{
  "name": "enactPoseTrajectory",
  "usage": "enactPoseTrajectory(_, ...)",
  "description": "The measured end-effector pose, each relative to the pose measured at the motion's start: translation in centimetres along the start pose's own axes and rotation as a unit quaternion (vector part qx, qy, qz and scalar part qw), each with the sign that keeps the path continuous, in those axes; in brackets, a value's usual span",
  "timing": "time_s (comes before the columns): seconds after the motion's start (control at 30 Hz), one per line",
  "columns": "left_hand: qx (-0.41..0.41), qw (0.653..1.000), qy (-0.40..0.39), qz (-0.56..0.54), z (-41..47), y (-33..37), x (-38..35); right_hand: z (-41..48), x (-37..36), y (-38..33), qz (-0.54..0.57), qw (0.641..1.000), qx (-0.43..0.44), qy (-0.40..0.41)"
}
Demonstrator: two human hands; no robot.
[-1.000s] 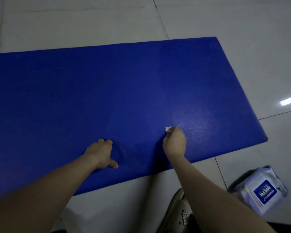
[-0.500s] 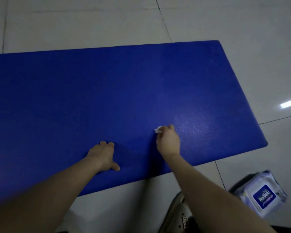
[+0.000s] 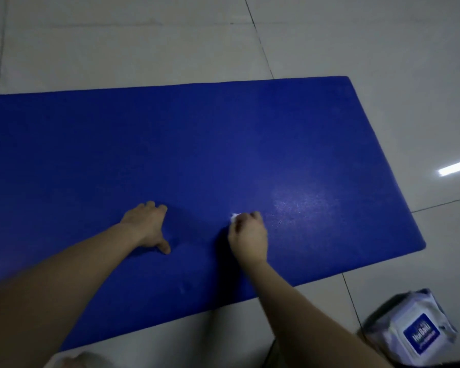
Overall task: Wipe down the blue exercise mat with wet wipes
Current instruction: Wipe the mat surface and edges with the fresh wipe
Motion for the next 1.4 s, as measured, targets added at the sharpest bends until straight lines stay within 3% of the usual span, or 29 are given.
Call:
enactPoseTrajectory(0.13,0.005,1.000,-0.012,-0.010,0.5,0.2,-0.1,-2.3,-4.0,-2.6,-0.016,0.988,0.122,-0.098)
enactPoseTrajectory(0.23,0.007,1.000,-0.021,-0.016,1.0,0.1,-0.3,-1.2,-3.8,-1.8,-0.066,0.981,0.155,-0.100)
enactPoseTrajectory(0.53,-0.009,0.999,-0.012,-0.043,1.4,-0.4,-1.0,6.0,8.5,7.8,0.006,0.992,-0.077,0.096)
enactPoseTrajectory(0.67,-0.011,0.999,-0.016,-0.041,1.5,-0.4,-0.8,6.6,8.1,7.1,0.031,0.980,-0.129,0.147)
enactPoseTrajectory(0.9,-0.008,0.999,-0.017,-0.027,1.5,-0.3,-0.7,3.3,-0.9,-0.6,-0.008,1.000,-0.005,0.020)
enactPoseTrajectory(1.03,-0.002,1.000,-0.022,-0.021,1.4,-0.1,-0.7,-0.1,-5.0,-4.4,-0.019,0.988,0.112,-0.105)
enactPoseTrajectory(1.13,0.007,1.000,-0.024,-0.017,1.5,0.0,-0.7,0.9,-4.3,-4.2,-0.039,0.981,0.141,-0.126)
enactPoseTrajectory(1.27,0.012,0.999,-0.031,-0.021,1.7,0.1,-0.7,5.3,0.7,-1.3,-0.076,0.991,0.081,-0.070)
enactPoseTrajectory(1.4,0.010,0.999,-0.033,-0.018,1.6,0.1,-0.7,9.7,7.1,4.1,-0.085,0.995,-0.042,0.037)
Point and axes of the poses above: each hand's wrist, its own z-axis towards the middle knuckle, its own x-axis out of the back of the hand, y = z × x, the point moved 2 cm from there along z, towards the middle knuckle, and after that the axes turned 11 degrees about z, right-handed, at the moved point
